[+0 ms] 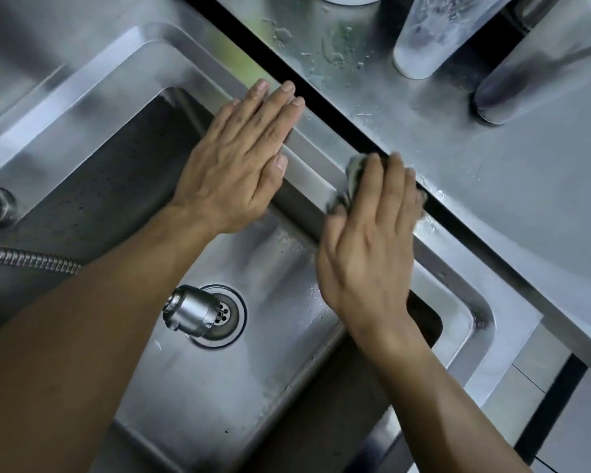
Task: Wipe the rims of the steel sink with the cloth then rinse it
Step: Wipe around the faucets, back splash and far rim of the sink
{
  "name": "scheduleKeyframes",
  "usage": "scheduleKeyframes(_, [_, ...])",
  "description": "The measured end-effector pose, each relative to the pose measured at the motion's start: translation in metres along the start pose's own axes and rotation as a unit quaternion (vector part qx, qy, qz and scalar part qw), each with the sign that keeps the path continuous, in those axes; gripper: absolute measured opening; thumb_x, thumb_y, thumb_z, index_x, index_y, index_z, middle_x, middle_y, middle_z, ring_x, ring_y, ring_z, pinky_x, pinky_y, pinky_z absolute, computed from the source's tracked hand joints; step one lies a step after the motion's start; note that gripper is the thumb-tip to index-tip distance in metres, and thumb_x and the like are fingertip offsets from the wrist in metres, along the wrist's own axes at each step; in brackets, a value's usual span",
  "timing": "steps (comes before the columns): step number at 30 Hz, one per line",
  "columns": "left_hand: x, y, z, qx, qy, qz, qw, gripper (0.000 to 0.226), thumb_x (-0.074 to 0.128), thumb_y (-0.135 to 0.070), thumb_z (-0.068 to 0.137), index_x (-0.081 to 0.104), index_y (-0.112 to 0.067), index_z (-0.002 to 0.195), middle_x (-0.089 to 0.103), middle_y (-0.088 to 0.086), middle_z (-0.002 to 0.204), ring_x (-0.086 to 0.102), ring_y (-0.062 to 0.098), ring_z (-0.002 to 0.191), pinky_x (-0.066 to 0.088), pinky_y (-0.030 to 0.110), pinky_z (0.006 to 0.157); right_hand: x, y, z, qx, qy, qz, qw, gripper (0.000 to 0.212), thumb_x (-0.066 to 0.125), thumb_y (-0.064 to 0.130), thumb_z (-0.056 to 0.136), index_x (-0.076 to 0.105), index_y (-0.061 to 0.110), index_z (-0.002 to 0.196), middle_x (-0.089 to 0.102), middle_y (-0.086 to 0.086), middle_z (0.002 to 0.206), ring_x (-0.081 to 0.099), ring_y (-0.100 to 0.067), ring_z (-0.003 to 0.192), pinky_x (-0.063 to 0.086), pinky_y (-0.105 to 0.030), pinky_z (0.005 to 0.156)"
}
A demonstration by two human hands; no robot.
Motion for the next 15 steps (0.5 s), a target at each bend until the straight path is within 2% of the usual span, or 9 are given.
scheduleKeyframes(4, [-0.001, 0.004, 0.001, 0.004, 0.007, -0.015, 1.000, 0.059, 0.022, -0.030, 0.108, 0.020, -0.011, 0.163, 0.017, 0.008, 0.171, 0.012, 0.025, 0.159, 0.016, 0.044, 0.128, 0.026, 0.050, 0.043, -0.065, 0.003, 0.011, 0.998, 0.057, 0.032, 0.028, 0.107, 0.036, -0.001, 0.155, 0.031, -0.026, 0.162, 0.026, -0.043, 0.152, 0.016, -0.053, 0.125])
scheduleKeyframes(7, [-0.002, 0.009, 0.002, 0.004, 0.007, -0.020, 1.000, 0.060, 0.025, -0.028, 0.106, 0.020, -0.009, 0.163, 0.018, 0.009, 0.171, 0.012, 0.025, 0.159, 0.017, 0.045, 0.128, 0.020, 0.028, 0.016, -0.132, 0.044, -0.041, 0.989, 0.057, 0.032, 0.027, 0.108, 0.028, 0.000, 0.159, 0.023, -0.024, 0.166, 0.018, -0.039, 0.157, 0.014, -0.051, 0.127])
scheduleKeyframes(9, [-0.002, 0.009, 0.003, 0.010, 0.010, -0.016, 1.000, 0.061, 0.026, -0.028, 0.105, 0.020, -0.009, 0.163, 0.018, 0.009, 0.171, 0.012, 0.026, 0.159, 0.018, 0.046, 0.128, 0.008, 0.002, -0.006, -0.142, 0.062, -0.064, 0.986, 0.059, 0.032, 0.026, 0.107, 0.024, 0.001, 0.160, 0.021, -0.022, 0.167, 0.015, -0.037, 0.158, 0.014, -0.050, 0.127])
scheduleKeyframes(11, [-0.002, 0.011, 0.003, 0.014, 0.017, -0.006, 1.000, 0.062, 0.025, -0.031, 0.106, 0.018, -0.009, 0.163, 0.016, 0.010, 0.171, 0.010, 0.025, 0.159, 0.014, 0.045, 0.129, 0.003, -0.003, -0.006, -0.136, 0.047, -0.055, 0.988, 0.059, 0.033, 0.025, 0.106, 0.027, 0.000, 0.159, 0.023, -0.023, 0.166, 0.017, -0.039, 0.157, 0.015, -0.052, 0.127])
scheduleKeyframes(15, [-0.007, 0.030, 0.006, -0.024, 0.015, -0.008, 1.000, 0.061, 0.025, -0.029, 0.107, 0.018, -0.008, 0.163, 0.016, 0.010, 0.171, 0.010, 0.027, 0.159, 0.005, 0.037, 0.129, 0.029, 0.057, 0.039, -0.135, 0.031, -0.008, 0.990, 0.058, 0.039, 0.028, 0.104, 0.037, 0.000, 0.155, 0.032, -0.025, 0.162, 0.025, -0.043, 0.153, 0.014, -0.056, 0.126])
Point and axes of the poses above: each hand's wrist, its own z-axis towards the middle knuckle, its own x-axis out of the palm, y = z × x, the point moved 9 cm from there along z, towards the middle knuckle
